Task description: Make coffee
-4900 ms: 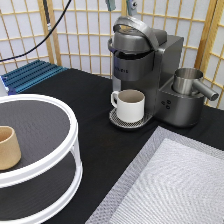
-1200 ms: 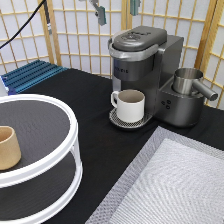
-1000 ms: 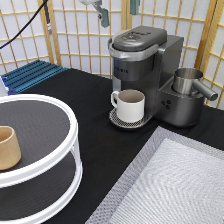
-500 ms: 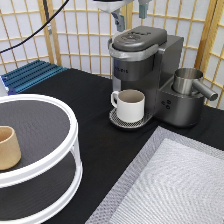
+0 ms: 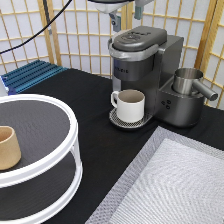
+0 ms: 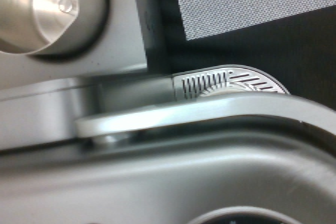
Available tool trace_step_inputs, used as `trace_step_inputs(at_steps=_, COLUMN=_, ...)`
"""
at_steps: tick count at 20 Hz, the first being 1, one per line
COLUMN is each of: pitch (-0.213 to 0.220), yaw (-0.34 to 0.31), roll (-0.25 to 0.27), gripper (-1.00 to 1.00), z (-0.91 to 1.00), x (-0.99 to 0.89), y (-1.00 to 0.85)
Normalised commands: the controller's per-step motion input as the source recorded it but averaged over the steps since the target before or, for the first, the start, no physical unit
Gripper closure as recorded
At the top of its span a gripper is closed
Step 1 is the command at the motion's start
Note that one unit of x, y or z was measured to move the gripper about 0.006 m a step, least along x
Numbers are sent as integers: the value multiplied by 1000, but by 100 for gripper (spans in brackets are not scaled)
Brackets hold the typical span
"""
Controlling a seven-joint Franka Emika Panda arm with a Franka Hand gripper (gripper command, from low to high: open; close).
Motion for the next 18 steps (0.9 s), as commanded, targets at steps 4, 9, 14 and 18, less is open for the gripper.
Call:
trace_step_inputs(at_steps=4, pitch=-33, yaw=0, roll=-70, gripper=-100, z=-106, x=-261, y=-244)
trace_step_inputs(at_steps=9, pitch=-33, yaw=0, roll=-68, gripper=-100, z=-110, x=-174, y=-283)
trace_step_inputs(at_steps=14, pitch=-30, yaw=0, roll=-45, gripper=-100, z=-193, x=-129, y=-230)
trace_step_inputs(at_steps=18, pitch=-22, yaw=0, roll=-53, gripper=-100, z=-312, x=-151, y=-8)
